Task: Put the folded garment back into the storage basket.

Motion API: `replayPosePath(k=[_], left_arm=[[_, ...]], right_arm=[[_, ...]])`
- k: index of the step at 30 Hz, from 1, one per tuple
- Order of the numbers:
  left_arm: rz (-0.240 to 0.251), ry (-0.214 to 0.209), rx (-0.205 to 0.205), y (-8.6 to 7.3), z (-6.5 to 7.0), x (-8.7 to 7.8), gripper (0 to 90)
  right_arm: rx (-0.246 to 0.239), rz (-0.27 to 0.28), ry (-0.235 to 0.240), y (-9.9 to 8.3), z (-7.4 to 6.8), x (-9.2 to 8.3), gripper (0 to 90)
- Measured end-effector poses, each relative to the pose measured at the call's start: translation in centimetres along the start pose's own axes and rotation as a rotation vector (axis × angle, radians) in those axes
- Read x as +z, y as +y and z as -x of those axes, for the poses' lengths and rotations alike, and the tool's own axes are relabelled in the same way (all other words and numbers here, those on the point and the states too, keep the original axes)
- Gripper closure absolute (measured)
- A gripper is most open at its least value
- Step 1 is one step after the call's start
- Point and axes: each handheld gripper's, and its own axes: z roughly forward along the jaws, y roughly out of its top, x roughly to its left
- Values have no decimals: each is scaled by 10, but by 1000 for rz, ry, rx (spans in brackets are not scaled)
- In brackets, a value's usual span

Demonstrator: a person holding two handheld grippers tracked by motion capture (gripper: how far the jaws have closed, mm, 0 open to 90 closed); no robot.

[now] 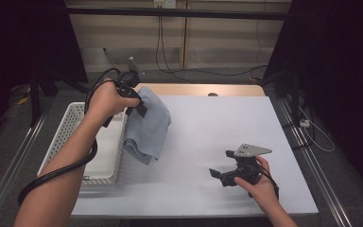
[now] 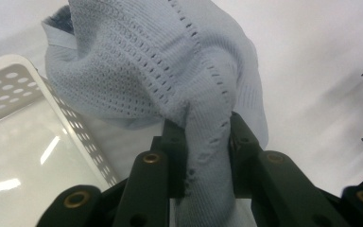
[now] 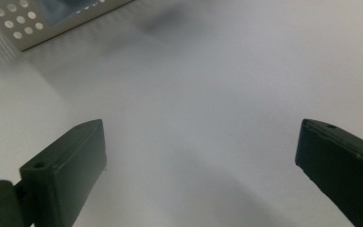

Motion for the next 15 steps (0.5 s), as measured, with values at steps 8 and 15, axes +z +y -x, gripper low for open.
replayPosePath(k=[8, 15], left_arm=[[1, 14, 4, 9, -3, -4, 741], [11, 19, 10, 18, -4, -7, 740]], right_arm=[[3, 5, 0, 0, 1, -1, 24], [7, 5, -1, 0, 2, -2, 24]])
